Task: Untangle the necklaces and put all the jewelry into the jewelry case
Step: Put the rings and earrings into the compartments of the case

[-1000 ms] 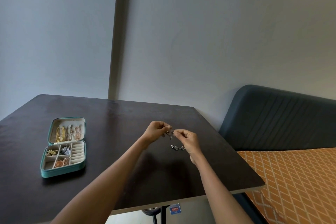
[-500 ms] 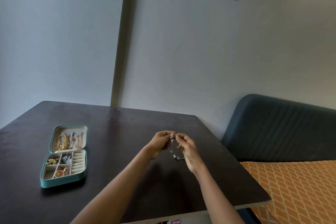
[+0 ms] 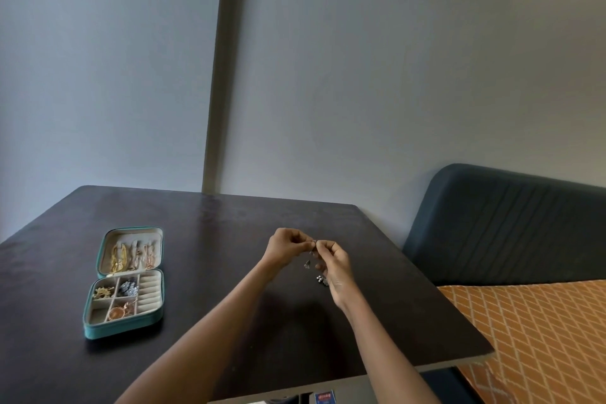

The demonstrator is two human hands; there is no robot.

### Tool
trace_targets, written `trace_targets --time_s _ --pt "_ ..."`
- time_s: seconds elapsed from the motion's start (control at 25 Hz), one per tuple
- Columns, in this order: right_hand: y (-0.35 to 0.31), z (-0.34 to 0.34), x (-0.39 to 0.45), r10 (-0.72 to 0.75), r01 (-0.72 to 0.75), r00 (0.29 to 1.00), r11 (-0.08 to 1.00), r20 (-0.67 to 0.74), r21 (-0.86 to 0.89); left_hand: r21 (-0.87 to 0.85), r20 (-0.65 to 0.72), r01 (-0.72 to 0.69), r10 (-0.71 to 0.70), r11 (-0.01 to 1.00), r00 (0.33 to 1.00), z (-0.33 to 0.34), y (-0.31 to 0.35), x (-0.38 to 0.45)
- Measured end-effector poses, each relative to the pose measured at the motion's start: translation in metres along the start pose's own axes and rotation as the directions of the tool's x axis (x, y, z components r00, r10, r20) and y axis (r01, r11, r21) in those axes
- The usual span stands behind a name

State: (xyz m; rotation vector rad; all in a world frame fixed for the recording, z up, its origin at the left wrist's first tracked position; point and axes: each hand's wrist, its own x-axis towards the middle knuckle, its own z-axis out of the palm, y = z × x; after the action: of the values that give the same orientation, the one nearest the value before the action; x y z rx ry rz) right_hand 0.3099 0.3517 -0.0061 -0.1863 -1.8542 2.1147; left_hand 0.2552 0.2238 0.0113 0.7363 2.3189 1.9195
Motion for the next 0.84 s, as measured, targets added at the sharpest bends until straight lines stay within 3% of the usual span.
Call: trace_targets --time_s 0.2,0.4,0.56,0.64,0.72,0.84 --pt "-0.006 -0.005 0.0 -0.016 0.015 1.0 0.997 0.011 0.071 -0.038 0.015 0.019 -0.018 0.999 1.0 -0.012 0.008 0.004" --pt "-0.001 -0.009 -0.01 0.002 0.012 0.998 0.976 0.067 -0.215 0.077 -0.065 0.047 -0.042 0.996 0.997 -0.004 -0.006 0.005" --pt "-0.002 -0.03 -0.007 -0.072 0.064 0.997 0.931 -0.01 -0.359 0.132 -0.099 -0.006 0.019 0.991 0.995 0.003 -0.005 -0.002" --pt "0.001 -0.047 -0.002 -0.124 0.071 0.991 0.826 -0.057 -0.559 0.171 -0.098 -0.02 0.037 0.985 0.994 0.003 -0.007 -0.003" --pt "0.002 -0.057 -0.001 -0.144 0.062 0.989 0.65 -0.042 -0.758 0.222 -0.086 -0.027 0.047 0.975 0.995 0.003 -0.008 -0.003" --pt "0.0 -0.055 -0.004 -0.101 0.079 0.994 0.425 0.039 -0.902 0.264 -0.087 -0.016 0.04 0.964 0.995 0.005 -0.01 -0.004"
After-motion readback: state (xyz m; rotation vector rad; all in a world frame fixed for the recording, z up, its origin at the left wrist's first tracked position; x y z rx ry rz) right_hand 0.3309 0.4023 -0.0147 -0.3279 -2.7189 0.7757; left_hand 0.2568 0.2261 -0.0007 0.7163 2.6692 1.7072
